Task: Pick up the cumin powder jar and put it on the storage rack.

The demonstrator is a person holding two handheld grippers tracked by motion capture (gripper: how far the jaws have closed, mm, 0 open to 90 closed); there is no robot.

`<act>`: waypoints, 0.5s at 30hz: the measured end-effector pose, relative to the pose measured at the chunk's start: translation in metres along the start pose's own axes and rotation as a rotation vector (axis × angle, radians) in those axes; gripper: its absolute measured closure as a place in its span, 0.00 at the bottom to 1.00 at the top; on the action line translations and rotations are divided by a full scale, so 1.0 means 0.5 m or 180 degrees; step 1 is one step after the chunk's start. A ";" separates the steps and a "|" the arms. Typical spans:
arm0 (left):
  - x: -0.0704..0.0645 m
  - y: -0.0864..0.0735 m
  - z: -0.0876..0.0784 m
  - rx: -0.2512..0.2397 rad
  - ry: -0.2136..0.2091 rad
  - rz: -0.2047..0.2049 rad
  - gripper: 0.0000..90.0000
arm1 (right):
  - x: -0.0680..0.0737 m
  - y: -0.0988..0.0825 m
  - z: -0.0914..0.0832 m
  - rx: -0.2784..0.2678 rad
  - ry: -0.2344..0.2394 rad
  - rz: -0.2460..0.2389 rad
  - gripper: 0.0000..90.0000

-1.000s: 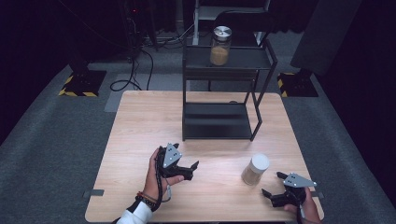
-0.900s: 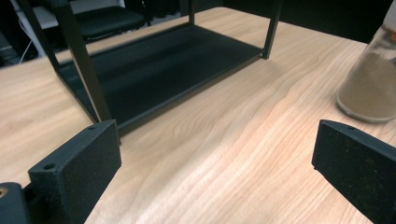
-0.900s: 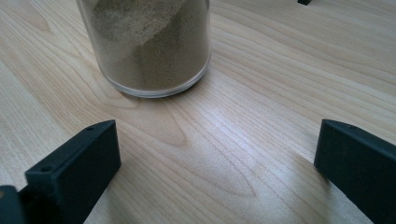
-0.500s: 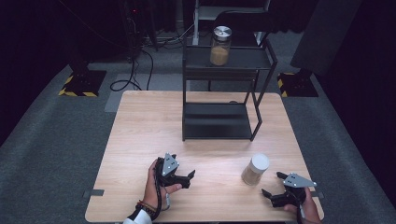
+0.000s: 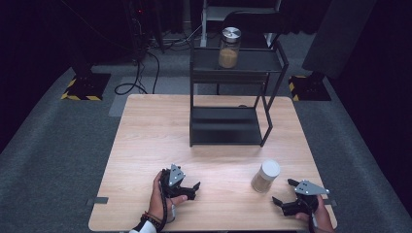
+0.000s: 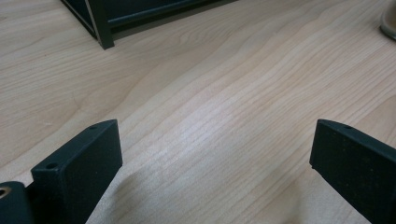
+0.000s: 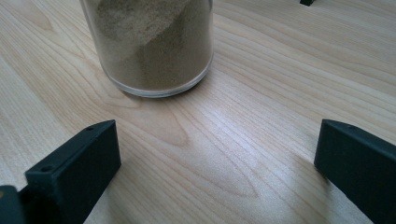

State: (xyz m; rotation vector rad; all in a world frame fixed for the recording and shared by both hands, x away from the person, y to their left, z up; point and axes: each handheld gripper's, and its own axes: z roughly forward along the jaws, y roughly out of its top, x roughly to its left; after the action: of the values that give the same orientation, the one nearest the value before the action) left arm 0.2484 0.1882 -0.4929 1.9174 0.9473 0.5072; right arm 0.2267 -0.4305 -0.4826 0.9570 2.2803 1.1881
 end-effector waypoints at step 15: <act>-0.011 0.013 0.008 0.0160 0.0055 0.0090 0.02 | 0.000 0.000 0.000 0.0002 0.0001 0.0003 0.00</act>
State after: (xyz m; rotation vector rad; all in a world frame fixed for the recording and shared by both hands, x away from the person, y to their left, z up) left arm 0.2502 0.1799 -0.4893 1.9768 0.9535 0.5215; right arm 0.2268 -0.4305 -0.4825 0.9580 2.2809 1.1882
